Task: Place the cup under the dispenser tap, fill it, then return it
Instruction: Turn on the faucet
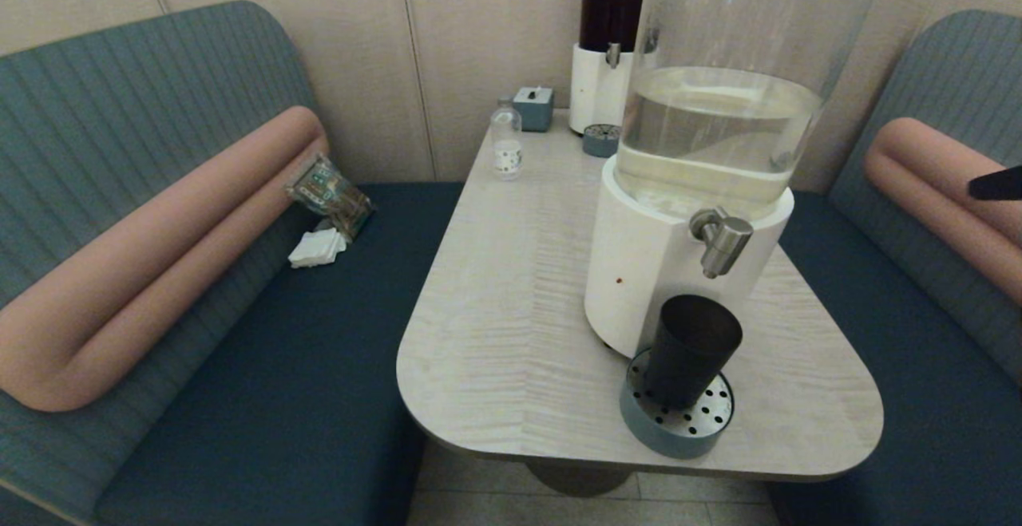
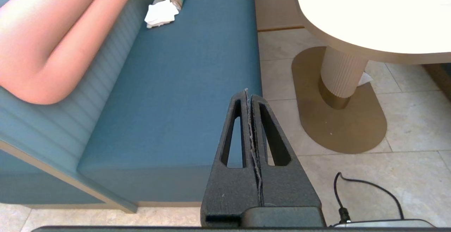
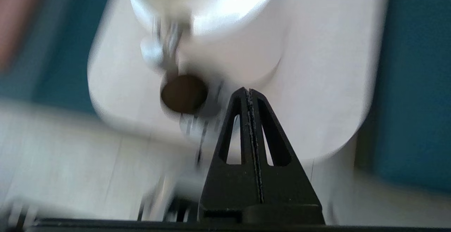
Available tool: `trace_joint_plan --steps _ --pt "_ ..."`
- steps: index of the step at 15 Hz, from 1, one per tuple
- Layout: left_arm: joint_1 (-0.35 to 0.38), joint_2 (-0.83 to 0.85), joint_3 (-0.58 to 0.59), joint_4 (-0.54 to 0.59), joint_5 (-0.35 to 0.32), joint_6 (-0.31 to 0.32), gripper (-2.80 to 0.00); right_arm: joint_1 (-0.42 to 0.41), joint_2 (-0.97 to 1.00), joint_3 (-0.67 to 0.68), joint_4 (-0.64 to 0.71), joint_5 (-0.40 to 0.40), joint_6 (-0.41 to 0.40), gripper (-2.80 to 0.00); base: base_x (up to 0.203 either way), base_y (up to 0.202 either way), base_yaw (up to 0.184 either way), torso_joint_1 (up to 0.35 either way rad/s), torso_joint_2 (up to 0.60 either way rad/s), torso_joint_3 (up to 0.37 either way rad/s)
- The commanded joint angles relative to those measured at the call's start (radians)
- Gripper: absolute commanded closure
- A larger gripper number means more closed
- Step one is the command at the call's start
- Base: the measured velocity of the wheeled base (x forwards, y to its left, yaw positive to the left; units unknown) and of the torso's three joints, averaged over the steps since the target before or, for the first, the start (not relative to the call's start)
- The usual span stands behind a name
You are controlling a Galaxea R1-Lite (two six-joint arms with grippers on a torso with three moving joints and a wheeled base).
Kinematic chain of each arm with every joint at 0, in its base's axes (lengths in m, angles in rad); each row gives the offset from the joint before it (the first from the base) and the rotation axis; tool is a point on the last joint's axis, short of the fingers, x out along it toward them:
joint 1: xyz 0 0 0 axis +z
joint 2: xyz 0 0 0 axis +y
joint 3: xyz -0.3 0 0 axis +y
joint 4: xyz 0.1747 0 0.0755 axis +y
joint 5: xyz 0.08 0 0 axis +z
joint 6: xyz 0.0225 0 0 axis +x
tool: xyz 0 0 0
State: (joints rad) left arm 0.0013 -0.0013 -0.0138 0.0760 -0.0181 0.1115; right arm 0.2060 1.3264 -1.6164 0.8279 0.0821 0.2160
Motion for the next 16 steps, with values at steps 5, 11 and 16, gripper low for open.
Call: trace_joint_plan --steps 5,11,16 --pt "0.000 0.003 0.000 0.001 0.000 0.000 0.00 0.142 0.243 -0.067 0.014 0.004 0.004 0.00 0.000 0.000 0.000 0.000 0.00 0.000" --pt "0.000 0.003 0.000 0.001 0.000 0.000 0.00 0.179 0.284 -0.058 -0.090 -0.007 -0.004 0.00 0.000 0.000 0.000 0.000 0.00 0.000" --pt "0.000 0.003 0.000 0.001 0.000 0.000 0.00 0.179 0.315 -0.064 -0.134 -0.010 -0.003 0.00 0.000 0.000 0.000 0.000 0.00 0.000"
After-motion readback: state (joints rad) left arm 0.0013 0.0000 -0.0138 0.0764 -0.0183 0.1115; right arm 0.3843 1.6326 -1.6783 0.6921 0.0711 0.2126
